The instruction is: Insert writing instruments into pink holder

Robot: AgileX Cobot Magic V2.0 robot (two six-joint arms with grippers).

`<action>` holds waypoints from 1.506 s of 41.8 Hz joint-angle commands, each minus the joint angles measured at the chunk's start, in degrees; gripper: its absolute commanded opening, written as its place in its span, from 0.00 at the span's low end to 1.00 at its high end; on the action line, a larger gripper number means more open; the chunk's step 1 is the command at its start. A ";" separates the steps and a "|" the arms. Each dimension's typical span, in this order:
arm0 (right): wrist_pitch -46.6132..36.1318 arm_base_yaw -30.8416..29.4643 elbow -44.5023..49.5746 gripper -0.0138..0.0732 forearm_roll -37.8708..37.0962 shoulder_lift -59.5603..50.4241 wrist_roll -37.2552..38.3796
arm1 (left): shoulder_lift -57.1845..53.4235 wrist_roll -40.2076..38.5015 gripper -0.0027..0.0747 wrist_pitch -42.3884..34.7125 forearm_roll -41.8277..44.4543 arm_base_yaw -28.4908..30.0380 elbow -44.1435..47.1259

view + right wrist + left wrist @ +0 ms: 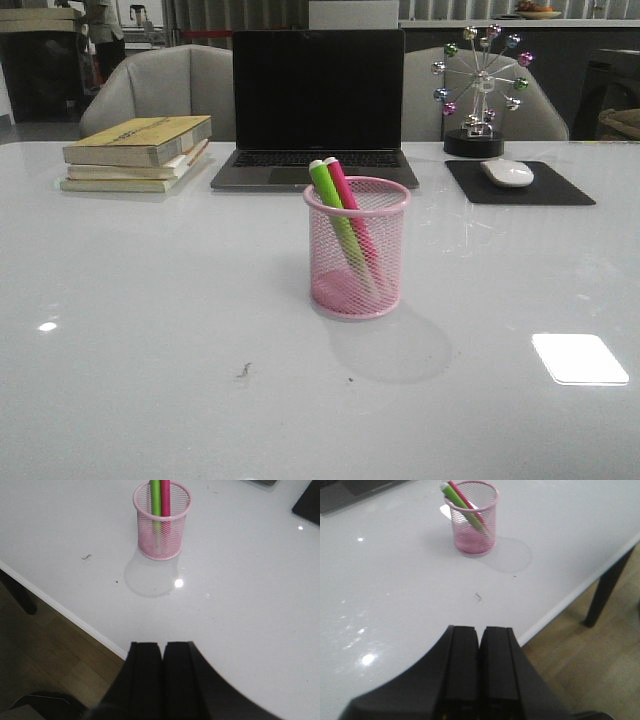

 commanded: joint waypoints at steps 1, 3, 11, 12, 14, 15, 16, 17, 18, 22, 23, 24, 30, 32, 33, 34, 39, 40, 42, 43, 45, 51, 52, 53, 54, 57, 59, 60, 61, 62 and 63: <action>-3.77 0.03 -1.52 0.22 -0.73 0.18 -0.58 | -2.71 -0.39 0.15 -6.58 -0.79 5.89 0.04; -3.77 0.03 -1.52 0.22 -0.73 0.18 -0.58 | -5.36 -0.39 0.15 -8.30 -0.44 9.86 1.52; -3.77 0.03 -1.52 0.22 -0.73 0.18 -0.58 | -15.74 -0.39 0.15 -21.95 -0.44 24.20 11.88; -3.77 0.03 -1.52 0.22 -0.73 0.18 -0.58 | -16.84 -0.39 0.15 -23.16 -0.44 25.29 13.08; -3.77 0.03 -1.52 0.22 -0.73 0.18 -0.58 | -19.27 -0.39 0.15 -25.86 -0.44 27.29 15.81; -3.77 0.03 -1.52 0.22 -0.73 0.18 -0.58 | -20.56 -0.39 0.15 -27.49 -0.44 28.09 16.96; -3.77 0.03 -1.52 0.22 -0.73 0.18 -0.58 | -21.45 -0.39 0.15 -28.97 -0.44 28.59 18.44; -3.77 0.03 -1.52 0.22 -0.73 0.18 -0.58 | -22.48 -0.39 0.15 -30.03 -0.44 29.17 19.80; -3.77 0.03 -1.52 0.22 -0.73 0.18 -0.58 | -23.14 -0.39 0.15 -31.13 -0.44 29.54 20.76; -3.77 0.03 -1.52 0.22 -0.73 0.18 -0.58 | -25.36 -0.39 0.15 -32.77 -1.59 29.64 23.97; -3.77 0.03 -1.52 0.22 -0.73 0.18 -0.58 | -25.68 -0.39 0.15 -33.15 -2.12 29.64 24.51; -3.77 0.03 -1.52 0.22 -0.73 0.18 -0.58 | -25.94 -0.39 0.15 -33.38 -2.52 29.64 25.05; -3.75 0.03 -1.52 0.22 -0.73 0.18 -0.58 | -25.95 -0.39 0.15 -36.20 -3.65 29.64 27.83; -3.75 0.03 -1.52 0.22 -0.73 0.18 -0.58 | -25.95 -0.39 0.15 -37.62 -3.65 29.64 28.34; -3.75 0.03 -1.52 0.22 -0.73 0.18 -0.58 | -25.95 -0.39 0.15 -38.31 -3.65 29.64 28.78; -3.75 0.03 -1.52 0.22 -0.73 0.18 -0.58 | -25.95 -0.39 0.15 -38.77 -3.65 29.64 28.72; -3.75 0.03 -1.52 0.22 -0.73 0.18 -0.58 | -26.06 -0.39 0.15 -39.61 -3.21 29.64 28.72; -3.75 0.03 -1.52 0.22 -0.73 0.18 -0.58 | -26.06 -0.39 0.15 -39.61 -2.80 29.64 28.72; -3.75 0.03 -1.52 0.22 -0.73 0.18 -0.58 | -26.06 -0.49 0.15 -39.61 -2.01 29.64 28.72; -3.75 0.03 -1.52 0.22 -0.73 0.18 -0.58 | -26.06 -1.00 0.15 -39.61 -1.53 29.64 28.72; -3.75 0.03 -1.52 0.22 -0.73 0.18 -0.58 | -26.06 -2.10 0.15 -39.36 -0.49 29.64 28.72; -3.75 0.03 -1.52 0.22 -0.73 0.18 -0.58 | -26.06 -3.58 0.15 -39.36 0.68 29.64 28.72; -3.75 0.03 -1.52 0.22 -0.73 0.18 -0.58 | -26.06 -3.58 0.15 -39.36 0.80 29.64 28.72; -3.75 0.03 -1.52 0.22 -0.73 0.18 -0.58 | -26.06 -3.58 0.15 -39.36 0.97 29.64 28.72; -3.75 0.03 -1.52 0.22 -0.73 0.18 -0.58 | -26.06 -3.72 0.15 -39.36 1.08 29.64 28.72; -3.75 0.03 -1.52 0.22 -0.73 0.18 -0.58 | -26.06 -4.85 0.15 -39.36 1.82 29.64 28.72; -3.75 0.03 -1.52 0.22 -0.73 0.18 -0.58 | -26.06 -5.91 0.15 -39.36 1.95 29.64 28.72; -3.75 0.03 -1.52 0.22 -0.73 0.18 -0.58 | -26.06 -6.03 0.15 -39.48 1.95 29.64 28.72; -3.75 0.03 -1.52 0.22 -0.73 0.18 -0.58 | -26.06 -6.02 0.15 -39.48 1.95 29.64 28.72; -3.75 0.03 -1.52 0.22 -0.73 0.18 -0.58 | -26.06 -6.02 0.15 -39.48 2.05 29.64 28.72; -3.75 0.03 -1.52 0.22 -0.73 0.18 -0.58 | -26.06 -6.02 0.15 -39.59 2.15 29.64 28.72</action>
